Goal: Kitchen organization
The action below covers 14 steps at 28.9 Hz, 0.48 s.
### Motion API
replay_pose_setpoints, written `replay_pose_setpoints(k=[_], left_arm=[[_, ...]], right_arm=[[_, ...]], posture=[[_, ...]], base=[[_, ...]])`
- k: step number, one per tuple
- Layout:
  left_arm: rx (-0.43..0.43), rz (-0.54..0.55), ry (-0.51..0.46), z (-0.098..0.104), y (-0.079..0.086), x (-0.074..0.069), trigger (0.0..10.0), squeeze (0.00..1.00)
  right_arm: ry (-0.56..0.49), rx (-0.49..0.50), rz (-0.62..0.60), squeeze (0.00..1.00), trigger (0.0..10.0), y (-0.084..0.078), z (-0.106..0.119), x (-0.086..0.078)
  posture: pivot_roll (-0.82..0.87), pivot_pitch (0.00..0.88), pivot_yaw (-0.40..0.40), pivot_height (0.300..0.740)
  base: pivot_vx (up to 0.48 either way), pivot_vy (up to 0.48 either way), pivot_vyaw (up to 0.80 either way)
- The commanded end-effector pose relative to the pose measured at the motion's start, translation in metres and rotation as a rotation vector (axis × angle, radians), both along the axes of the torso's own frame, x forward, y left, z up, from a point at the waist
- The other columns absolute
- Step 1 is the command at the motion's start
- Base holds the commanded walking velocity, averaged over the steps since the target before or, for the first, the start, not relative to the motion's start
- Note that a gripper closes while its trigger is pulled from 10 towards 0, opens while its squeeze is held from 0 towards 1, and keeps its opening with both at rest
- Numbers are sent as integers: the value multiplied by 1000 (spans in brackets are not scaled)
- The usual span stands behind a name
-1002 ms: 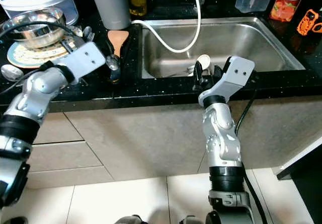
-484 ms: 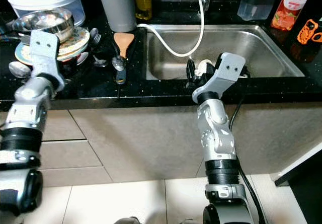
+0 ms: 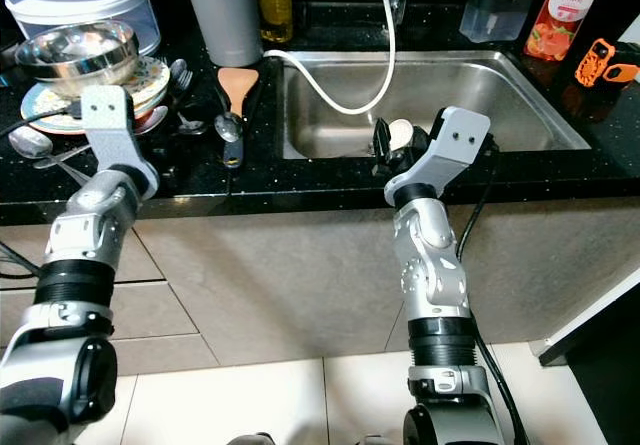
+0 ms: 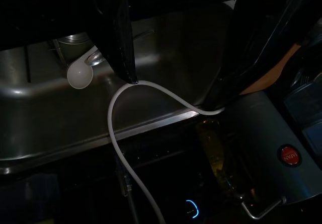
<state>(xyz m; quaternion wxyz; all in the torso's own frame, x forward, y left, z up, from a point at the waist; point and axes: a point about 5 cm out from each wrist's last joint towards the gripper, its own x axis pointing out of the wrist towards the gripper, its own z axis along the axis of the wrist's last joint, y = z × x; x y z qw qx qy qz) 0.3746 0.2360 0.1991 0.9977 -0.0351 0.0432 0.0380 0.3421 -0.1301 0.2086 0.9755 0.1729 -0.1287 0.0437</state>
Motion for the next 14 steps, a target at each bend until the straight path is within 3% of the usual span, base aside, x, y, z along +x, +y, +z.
replay_pose_setpoints(k=[1,8,9,10,13,14], left_arm=[[-38,15,41,-8,-1,0,10000,0],[-60,69,55,-10,6,0,10000,0],[-65,72,56,-10,7,1,6314,0],[-61,77,58,-10,9,1,3961,0],[-57,81,59,-10,10,1,3961,0],[-55,85,65,-11,11,2,0,0]], right_arm=[[2,-7,-12,0,10000,-4,-2,-1],[3,-10,-10,0,10000,-4,-2,0],[2,-11,-8,0,10000,-4,-2,0],[1,-11,-6,0,10000,-3,-2,0],[1,-11,-5,0,10000,-3,-1,0],[0,-11,-4,0,10000,-3,-1,1]], posture=[[132,3,-16,740],[133,2,-20,740],[133,2,-20,740],[133,2,-20,740],[133,2,-20,740],[133,2,-20,740]], base=[[0,0,0],[0,0,0],[0,0,0],[0,0,0],[0,0,0],[0,0,0]])
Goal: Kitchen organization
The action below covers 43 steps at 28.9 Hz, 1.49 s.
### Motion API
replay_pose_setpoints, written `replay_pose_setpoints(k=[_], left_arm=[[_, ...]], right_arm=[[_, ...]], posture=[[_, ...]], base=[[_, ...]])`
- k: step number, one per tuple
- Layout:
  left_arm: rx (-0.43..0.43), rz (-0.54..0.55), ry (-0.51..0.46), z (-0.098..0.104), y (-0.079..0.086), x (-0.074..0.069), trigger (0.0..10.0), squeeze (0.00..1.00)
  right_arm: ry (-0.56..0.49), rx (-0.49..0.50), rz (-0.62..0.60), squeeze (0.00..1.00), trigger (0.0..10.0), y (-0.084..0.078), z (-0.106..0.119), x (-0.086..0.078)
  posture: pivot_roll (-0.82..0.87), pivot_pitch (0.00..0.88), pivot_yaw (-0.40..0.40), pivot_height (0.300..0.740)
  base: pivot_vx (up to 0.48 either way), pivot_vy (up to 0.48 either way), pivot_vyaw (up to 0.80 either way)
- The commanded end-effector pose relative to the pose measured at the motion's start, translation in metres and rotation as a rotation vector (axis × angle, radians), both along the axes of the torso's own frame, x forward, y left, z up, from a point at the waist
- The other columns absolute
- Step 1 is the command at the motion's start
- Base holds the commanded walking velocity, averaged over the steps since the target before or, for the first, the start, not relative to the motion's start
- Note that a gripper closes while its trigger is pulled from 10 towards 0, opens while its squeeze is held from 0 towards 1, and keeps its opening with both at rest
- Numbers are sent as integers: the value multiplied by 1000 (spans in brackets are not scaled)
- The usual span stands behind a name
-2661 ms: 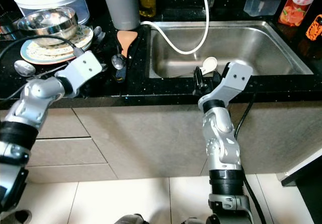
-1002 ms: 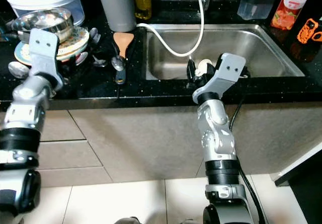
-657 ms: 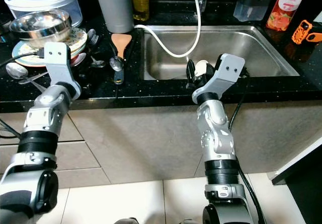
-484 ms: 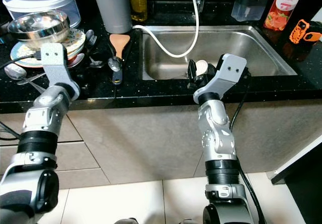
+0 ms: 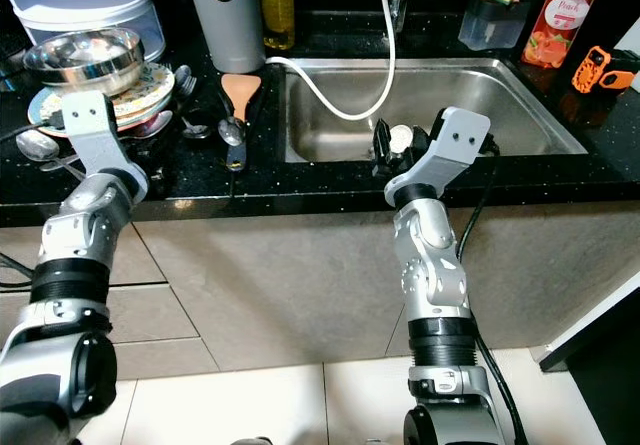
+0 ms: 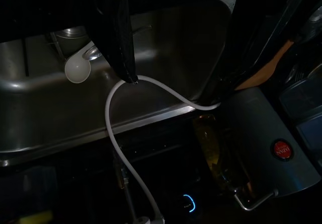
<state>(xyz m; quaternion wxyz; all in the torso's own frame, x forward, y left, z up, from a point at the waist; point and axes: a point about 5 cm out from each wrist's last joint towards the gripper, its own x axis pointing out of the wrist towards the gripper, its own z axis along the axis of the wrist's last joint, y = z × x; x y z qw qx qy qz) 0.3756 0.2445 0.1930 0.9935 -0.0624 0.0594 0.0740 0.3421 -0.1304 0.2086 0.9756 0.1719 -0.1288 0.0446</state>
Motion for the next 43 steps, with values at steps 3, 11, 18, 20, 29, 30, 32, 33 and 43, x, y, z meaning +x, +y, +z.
replay_pose_setpoints(k=[3,11,18,20,29,30,32,33,43], left_arm=[[-15,12,46,-8,3,1,0,0],[-22,16,55,-11,3,1,0,0],[42,5,-28,2,0,1,10000,0],[88,2,-75,11,-2,0,10000,0],[188,-113,-283,47,-25,-4,10000,0],[188,-113,-283,47,-25,-4,10000,0],[195,-121,-261,44,-29,-3,10000,0],[195,-96,-223,39,-26,-2,10000,914],[120,-42,-121,20,-12,4,10000,1000]], right_arm=[[0,-9,-6,0,10000,-3,-1,0],[0,-10,-8,0,10000,-4,-1,0],[1,-10,-6,0,10000,-4,-1,1],[2,-10,-5,0,10000,-4,-1,1],[4,-8,-2,0,10000,-3,-1,1],[4,-8,-2,0,10000,-3,-1,1],[4,-7,-3,0,10000,-2,-1,1],[4,-7,-3,0,10000,-2,-2,1],[7,-5,-7,0,10000,-3,-2,-1]], posture=[[133,2,-20,740],[124,0,-22,740],[127,0,-26,740],[127,0,-26,740],[133,2,-29,740],[133,2,-29,740],[133,1,-27,740],[133,1,-27,740],[129,18,-23,740]], base=[[0,0,0],[0,0,0],[0,0,0],[0,0,0],[0,0,0],[0,0,0],[0,0,0],[0,0,0],[0,0,0]])
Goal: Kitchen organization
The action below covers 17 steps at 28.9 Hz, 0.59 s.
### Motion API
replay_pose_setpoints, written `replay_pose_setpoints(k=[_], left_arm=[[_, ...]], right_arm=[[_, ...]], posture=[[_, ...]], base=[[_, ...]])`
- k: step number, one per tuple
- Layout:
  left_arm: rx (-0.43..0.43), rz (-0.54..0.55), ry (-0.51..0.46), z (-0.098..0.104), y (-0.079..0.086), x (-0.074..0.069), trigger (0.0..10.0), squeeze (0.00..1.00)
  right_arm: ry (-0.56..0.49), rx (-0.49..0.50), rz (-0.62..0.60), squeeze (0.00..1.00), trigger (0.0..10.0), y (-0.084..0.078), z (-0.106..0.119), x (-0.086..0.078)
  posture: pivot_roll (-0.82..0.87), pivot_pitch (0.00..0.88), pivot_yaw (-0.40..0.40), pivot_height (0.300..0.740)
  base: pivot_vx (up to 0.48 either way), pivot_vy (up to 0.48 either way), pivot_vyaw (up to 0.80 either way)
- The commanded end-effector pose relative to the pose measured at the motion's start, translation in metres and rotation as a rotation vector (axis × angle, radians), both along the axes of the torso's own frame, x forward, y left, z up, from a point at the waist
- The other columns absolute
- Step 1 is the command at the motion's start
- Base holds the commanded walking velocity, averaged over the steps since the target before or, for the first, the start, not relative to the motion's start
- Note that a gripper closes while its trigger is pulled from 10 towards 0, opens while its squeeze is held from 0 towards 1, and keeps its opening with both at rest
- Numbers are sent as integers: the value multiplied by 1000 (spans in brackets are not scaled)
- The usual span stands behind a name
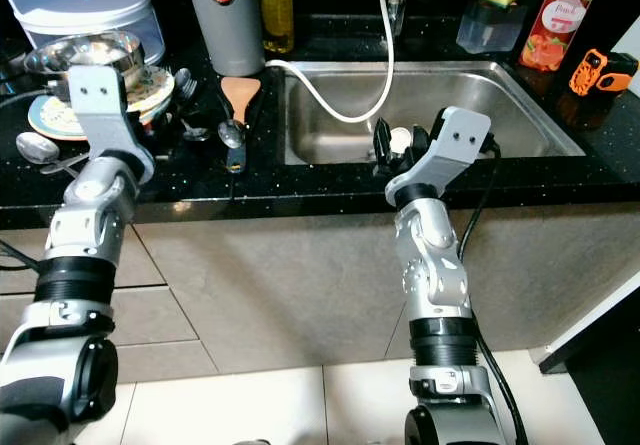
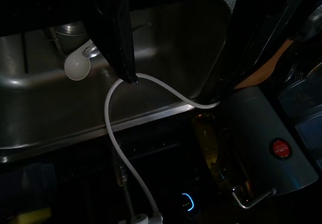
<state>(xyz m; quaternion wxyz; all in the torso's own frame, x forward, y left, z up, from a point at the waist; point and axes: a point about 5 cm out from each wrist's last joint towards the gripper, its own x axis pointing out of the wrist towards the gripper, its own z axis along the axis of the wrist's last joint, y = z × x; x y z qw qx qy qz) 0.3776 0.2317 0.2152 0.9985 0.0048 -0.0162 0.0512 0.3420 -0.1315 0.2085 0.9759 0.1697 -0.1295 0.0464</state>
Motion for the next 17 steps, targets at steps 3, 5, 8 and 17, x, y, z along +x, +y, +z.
replay_pose_setpoints(k=[3,5,8,17], left_arm=[[-34,3,43,-4,1,5,10000,1000],[-37,3,55,-5,1,7,10000,1000],[-57,-3,88,-6,2,11,10000,0],[-74,-18,151,-17,1,13,7137,0]], right_arm=[[10,1,-10,0,10000,-2,-2,-2],[13,2,-11,0,10000,-1,-3,-3],[23,4,-23,0,10000,-4,-6,-8],[51,2,-65,0,10000,-13,-13,-20]], posture=[[128,24,-21,740],[125,34,-16,740],[111,63,-3,740],[91,117,15,740]], base=[[0,0,0],[0,0,0],[0,0,0],[0,0,0]])
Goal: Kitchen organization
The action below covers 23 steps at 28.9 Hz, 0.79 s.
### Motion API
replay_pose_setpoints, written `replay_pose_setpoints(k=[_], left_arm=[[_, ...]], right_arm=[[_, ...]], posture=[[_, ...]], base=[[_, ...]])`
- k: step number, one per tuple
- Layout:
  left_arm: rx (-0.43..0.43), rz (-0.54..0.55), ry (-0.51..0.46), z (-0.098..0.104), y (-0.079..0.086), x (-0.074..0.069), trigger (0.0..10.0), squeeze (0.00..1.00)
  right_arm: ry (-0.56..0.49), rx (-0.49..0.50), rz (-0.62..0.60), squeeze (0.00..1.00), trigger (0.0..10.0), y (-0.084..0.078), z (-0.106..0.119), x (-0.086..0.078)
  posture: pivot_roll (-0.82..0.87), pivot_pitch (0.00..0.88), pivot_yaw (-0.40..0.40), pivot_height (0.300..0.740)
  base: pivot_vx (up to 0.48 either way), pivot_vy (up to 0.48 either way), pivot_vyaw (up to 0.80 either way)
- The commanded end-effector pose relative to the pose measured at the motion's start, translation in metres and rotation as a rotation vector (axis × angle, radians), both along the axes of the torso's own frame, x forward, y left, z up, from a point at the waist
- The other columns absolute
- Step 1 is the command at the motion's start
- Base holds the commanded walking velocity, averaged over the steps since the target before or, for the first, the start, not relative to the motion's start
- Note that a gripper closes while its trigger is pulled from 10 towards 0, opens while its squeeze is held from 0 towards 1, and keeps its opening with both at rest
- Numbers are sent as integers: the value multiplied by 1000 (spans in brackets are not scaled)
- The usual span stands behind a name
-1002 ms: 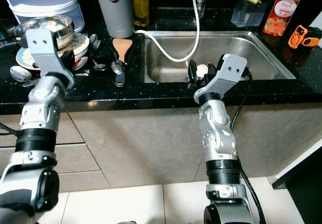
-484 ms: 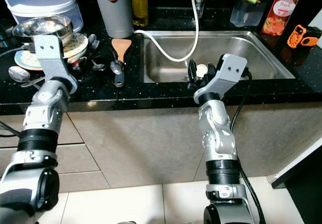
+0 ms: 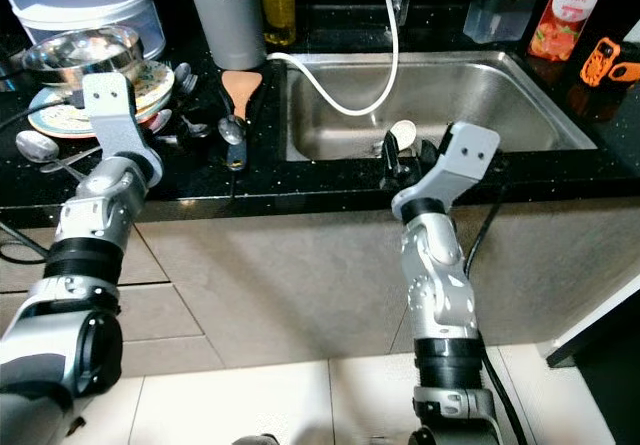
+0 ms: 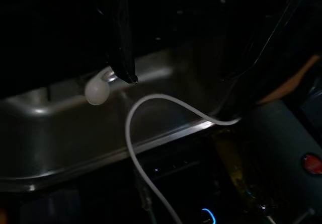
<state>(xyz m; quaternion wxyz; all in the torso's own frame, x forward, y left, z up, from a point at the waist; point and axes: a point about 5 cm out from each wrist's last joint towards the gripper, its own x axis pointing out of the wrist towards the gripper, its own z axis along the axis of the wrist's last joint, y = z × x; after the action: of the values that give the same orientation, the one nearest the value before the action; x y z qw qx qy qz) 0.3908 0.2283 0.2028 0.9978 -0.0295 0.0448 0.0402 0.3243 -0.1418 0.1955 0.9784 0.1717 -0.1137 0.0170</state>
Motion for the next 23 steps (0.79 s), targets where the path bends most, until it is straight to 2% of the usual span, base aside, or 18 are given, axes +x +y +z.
replay_pose_setpoints(k=[1,2,3,4,6,11,18,23], left_arm=[[-2,-1,37,-5,3,0,6275,0],[-4,-5,40,-6,3,0,5529,0],[-8,-10,44,-8,2,0,2588,0],[-11,-13,46,-9,1,0,314,0],[-12,-15,48,-10,0,0,0,0],[-21,18,49,-13,6,-3,0,0],[-16,84,54,-21,14,-9,0,0],[-51,118,66,-30,18,-16,0,0]], right_arm=[[11,-7,-16,0,10000,-3,0,-3],[13,-8,-19,0,10000,-4,-1,-4],[17,-9,-22,0,10000,-4,-1,-5],[20,-10,-24,0,10000,-5,-2,-6],[24,-10,-26,0,10000,-5,-2,-7],[34,-12,-29,0,10000,-6,-3,-9],[27,-20,-9,0,10000,-3,1,-2],[20,-25,10,0,10000,-1,5,3]], posture=[[89,126,18,740],[89,126,18,740],[84,137,20,740],[84,137,20,740],[81,139,20,740],[80,129,15,740],[94,103,-9,740],[105,77,-27,740]], base=[[0,0,0],[0,0,0],[0,0,0],[0,0,0],[0,0,0],[0,0,0],[0,0,0],[0,0,0]])
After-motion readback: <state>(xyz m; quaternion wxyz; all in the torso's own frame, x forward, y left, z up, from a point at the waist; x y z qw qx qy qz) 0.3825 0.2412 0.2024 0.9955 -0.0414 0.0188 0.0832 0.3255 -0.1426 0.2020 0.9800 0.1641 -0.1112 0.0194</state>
